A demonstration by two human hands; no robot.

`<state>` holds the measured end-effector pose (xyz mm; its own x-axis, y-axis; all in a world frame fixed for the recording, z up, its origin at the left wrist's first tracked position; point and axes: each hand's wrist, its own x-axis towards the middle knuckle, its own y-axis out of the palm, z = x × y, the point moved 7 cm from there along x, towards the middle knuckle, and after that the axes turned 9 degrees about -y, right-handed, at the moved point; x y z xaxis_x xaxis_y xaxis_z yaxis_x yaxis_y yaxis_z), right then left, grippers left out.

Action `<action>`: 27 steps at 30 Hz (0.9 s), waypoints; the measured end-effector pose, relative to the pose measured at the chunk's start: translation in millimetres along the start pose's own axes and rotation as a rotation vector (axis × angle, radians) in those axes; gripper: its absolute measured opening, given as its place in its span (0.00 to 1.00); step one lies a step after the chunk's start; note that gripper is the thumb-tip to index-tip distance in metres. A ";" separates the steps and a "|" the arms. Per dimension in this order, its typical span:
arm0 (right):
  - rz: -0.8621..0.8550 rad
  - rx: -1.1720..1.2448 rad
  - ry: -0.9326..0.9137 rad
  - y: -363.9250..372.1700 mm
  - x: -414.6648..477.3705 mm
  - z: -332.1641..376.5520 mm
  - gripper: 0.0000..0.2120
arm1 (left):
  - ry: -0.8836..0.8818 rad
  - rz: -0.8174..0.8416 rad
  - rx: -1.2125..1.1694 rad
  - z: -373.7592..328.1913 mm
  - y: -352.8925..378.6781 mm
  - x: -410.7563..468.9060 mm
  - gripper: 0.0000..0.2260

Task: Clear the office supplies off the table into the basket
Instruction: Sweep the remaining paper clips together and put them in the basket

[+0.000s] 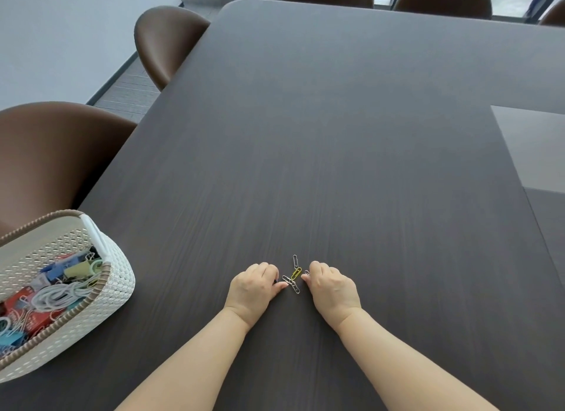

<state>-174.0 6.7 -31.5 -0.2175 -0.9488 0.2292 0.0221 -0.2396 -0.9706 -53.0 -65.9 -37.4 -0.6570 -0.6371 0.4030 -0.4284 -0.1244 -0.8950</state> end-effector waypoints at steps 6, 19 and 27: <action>0.117 0.048 -0.008 2.2 -0.9 -4.6 0.14 | -0.041 0.026 0.051 2.2 0.3 -0.3 0.19; 0.133 1.627 0.869 1.8 -30.5 -17.3 0.12 | -0.408 0.265 -0.304 27.6 -12.3 -3.5 0.32; 0.082 2.028 1.040 -1.8 -29.7 -6.8 0.09 | -1.273 0.577 -1.260 33.2 -10.5 -18.3 0.28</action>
<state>-174.1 36.7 -37.1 -0.4130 -0.7277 -0.5476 0.5380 -0.6801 0.4980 -15.9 -78.2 -41.7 -0.3287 -0.5742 -0.7498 -0.8854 0.4636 0.0331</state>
